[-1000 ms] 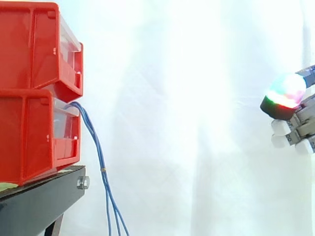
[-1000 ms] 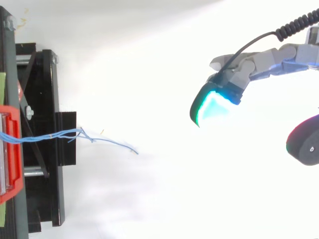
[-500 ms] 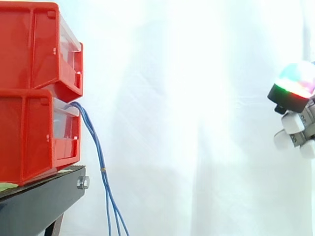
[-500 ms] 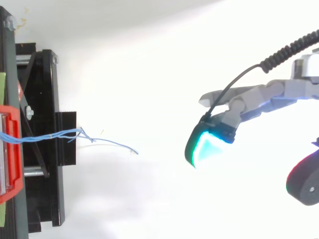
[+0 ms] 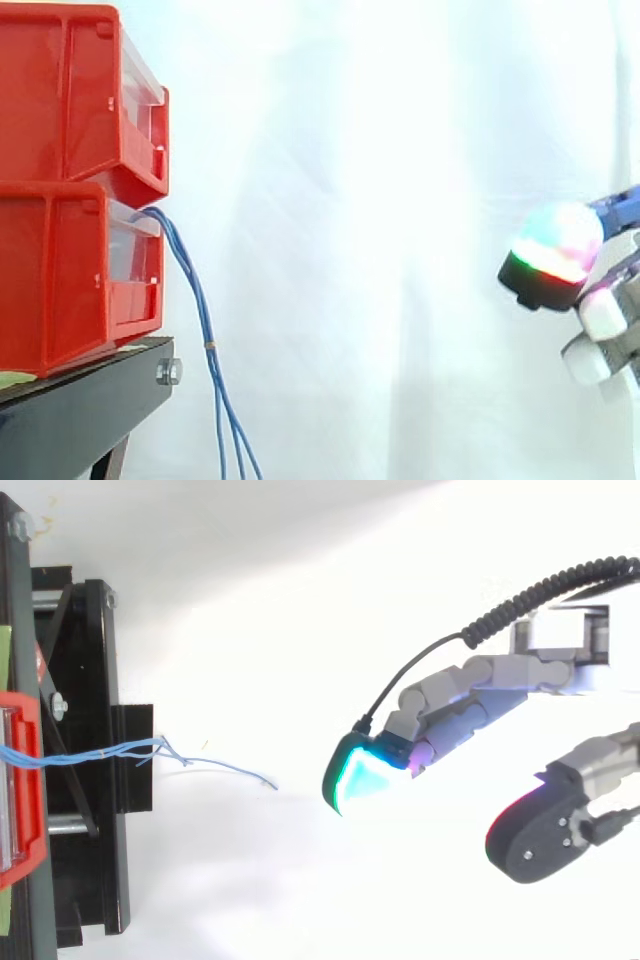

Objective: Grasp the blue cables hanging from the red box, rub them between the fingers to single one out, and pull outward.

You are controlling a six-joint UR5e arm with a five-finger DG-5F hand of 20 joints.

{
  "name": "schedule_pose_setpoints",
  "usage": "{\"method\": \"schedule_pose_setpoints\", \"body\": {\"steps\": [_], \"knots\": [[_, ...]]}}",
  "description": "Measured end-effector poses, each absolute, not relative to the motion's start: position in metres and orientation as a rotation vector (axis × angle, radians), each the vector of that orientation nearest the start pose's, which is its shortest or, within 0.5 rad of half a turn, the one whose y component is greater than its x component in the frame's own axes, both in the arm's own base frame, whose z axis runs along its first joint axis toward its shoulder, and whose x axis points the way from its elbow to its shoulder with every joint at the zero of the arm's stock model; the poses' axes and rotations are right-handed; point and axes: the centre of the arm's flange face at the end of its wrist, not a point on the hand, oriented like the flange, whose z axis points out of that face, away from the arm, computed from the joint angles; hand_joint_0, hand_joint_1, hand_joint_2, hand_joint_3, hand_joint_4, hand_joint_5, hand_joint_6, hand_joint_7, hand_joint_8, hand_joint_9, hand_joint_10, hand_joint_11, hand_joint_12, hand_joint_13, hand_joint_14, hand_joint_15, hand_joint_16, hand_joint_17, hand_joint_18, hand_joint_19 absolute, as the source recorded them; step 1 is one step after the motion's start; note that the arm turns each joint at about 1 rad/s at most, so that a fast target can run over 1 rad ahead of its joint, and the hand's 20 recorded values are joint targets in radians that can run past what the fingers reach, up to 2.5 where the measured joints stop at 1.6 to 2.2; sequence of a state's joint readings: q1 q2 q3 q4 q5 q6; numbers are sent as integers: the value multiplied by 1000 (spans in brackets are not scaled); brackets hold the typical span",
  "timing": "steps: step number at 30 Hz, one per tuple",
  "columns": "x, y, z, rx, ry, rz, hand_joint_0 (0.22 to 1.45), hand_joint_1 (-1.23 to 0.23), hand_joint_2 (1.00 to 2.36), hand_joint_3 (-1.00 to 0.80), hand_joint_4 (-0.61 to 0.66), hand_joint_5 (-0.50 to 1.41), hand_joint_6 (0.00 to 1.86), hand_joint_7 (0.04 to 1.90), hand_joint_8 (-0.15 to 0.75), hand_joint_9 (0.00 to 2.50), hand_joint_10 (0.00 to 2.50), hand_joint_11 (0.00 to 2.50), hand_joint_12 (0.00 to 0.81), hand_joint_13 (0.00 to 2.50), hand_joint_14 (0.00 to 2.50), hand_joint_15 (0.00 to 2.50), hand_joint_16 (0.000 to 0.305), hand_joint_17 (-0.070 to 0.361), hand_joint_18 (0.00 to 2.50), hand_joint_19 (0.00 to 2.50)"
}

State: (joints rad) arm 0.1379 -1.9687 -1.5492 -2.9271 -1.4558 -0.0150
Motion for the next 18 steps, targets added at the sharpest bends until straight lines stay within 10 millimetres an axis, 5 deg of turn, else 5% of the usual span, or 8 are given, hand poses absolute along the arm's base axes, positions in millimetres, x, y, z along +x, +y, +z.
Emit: {"method": "schedule_pose_setpoints", "body": {"steps": [18], "knots": [[626, -64, 288, 1298, 1377, 1125, 539, -576, 1005, -433, 151, -162, 502, 715, 220, 714, 6, 174, 282, 480, 9, 217, 40, 89, 318, 267]]}}
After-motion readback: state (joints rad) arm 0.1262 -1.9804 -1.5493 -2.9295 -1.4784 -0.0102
